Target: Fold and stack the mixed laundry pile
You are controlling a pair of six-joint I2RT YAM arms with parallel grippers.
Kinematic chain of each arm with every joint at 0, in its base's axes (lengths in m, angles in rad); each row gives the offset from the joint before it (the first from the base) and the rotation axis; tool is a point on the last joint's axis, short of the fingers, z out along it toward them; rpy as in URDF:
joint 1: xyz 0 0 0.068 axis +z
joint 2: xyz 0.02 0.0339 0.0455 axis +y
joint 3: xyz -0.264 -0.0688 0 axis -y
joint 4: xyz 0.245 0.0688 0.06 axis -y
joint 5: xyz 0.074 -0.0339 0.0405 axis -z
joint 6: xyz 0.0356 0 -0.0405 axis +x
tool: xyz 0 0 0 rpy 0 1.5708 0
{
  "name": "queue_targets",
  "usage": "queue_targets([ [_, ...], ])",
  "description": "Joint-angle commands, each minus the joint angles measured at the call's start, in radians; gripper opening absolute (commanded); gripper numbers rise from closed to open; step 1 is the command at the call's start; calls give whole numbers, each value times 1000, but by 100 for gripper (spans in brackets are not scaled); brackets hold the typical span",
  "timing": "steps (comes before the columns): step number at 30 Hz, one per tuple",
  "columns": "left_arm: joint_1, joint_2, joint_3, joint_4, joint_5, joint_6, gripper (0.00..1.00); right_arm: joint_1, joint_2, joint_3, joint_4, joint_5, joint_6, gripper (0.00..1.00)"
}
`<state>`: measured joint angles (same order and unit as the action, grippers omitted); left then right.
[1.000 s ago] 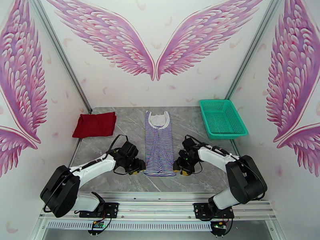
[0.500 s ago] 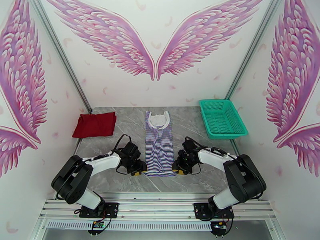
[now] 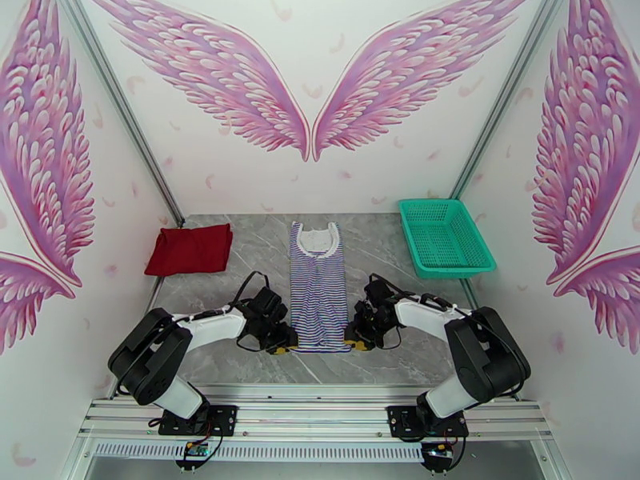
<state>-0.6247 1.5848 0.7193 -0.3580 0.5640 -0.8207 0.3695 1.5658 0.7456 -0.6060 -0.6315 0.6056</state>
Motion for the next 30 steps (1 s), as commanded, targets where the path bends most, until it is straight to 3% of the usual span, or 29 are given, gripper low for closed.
queue_targets([
  [1,-6,3,22,20,7,-11,30,11,4,22,-27,-17,-10,20],
  [10,-10,-24,106,-56,-25,4,0,10,-19,82,-92,10,-21,2],
  [19,-9,-79,181,-154,-76,16,0,10,-54,166,-182,63,-14,0],
  [30,29,-107,362,-227,-202,-18,0,3,-43,408,-260,192,56,0],
])
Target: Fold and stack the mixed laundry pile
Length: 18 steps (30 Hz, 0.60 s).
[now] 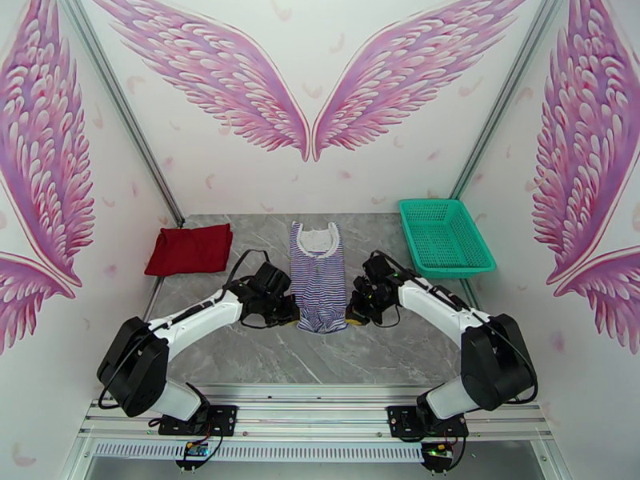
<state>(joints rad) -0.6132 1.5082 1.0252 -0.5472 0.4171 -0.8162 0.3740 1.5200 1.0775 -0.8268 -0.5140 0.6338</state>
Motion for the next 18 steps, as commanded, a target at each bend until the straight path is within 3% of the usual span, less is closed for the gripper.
queue_targets([
  [1,25,-30,70,-41,-65,-33,0,-4,10,94,-38,85,34,0],
  [18,151,200,332,-23,-58,-20,0,-69,246,389,11,135,15,0],
])
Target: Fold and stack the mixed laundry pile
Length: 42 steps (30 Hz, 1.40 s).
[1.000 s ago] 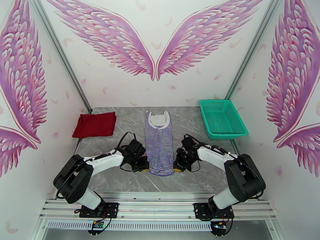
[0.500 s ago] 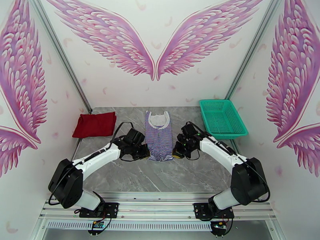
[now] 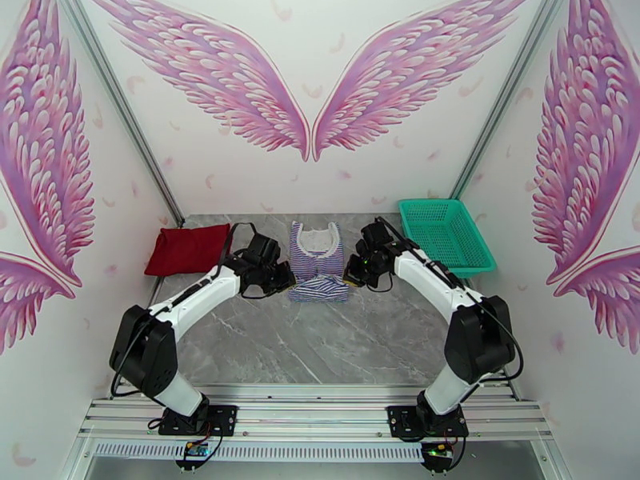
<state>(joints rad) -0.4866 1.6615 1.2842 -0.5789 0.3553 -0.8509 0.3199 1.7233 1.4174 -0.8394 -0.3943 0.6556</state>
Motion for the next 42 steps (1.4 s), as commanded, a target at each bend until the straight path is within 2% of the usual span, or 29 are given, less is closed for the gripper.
queue_targets([
  [1,30,67,93,8,5,22,0,-16,55,58,30,14,-7,0],
  [8,76,219,224,-2,44,61,0,-42,184,161,61,6,-21,0],
  [16,110,383,301,7,86,91,0,-65,348,267,40,-4,-43,0],
  [21,129,465,345,15,96,111,0,-83,432,274,107,-75,-40,5],
  [29,148,505,411,14,118,113,0,-112,475,336,116,-81,-36,1],
  [42,155,562,523,-40,122,128,0,-120,516,419,88,-89,-33,3],
])
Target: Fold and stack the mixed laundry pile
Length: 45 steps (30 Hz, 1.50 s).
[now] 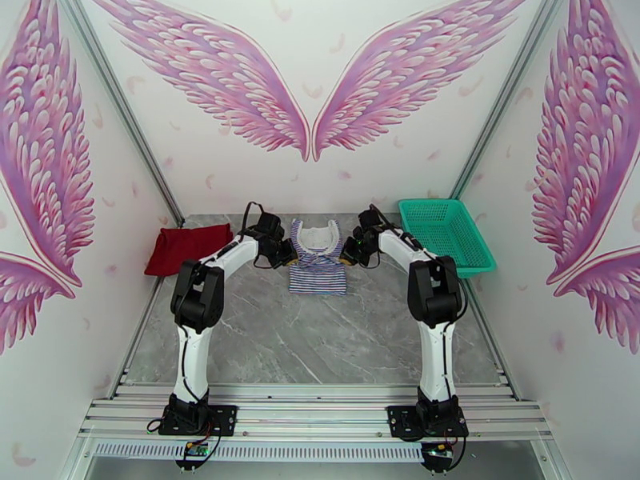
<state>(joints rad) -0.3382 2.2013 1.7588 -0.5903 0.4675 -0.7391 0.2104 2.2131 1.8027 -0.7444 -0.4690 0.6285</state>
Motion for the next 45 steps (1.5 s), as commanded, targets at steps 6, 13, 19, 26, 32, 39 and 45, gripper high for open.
queue_targets([
  [6,17,47,99,-39,13,14,0,-22,42,80,-16,-17,-7,3],
  [13,27,87,141,-46,13,11,1,-26,90,140,-31,-25,-8,4],
  [19,38,133,143,17,25,-9,5,-30,154,190,-17,-32,-31,5],
  [26,45,156,122,176,47,-47,22,-44,189,205,9,-58,-47,17],
  [32,52,102,80,262,29,-53,45,-61,149,197,13,-72,-69,37],
  [39,76,-24,70,188,-62,53,48,-74,59,204,27,-89,-86,43],
  [45,27,-111,37,22,-79,201,40,-33,-54,73,64,-69,-117,39],
])
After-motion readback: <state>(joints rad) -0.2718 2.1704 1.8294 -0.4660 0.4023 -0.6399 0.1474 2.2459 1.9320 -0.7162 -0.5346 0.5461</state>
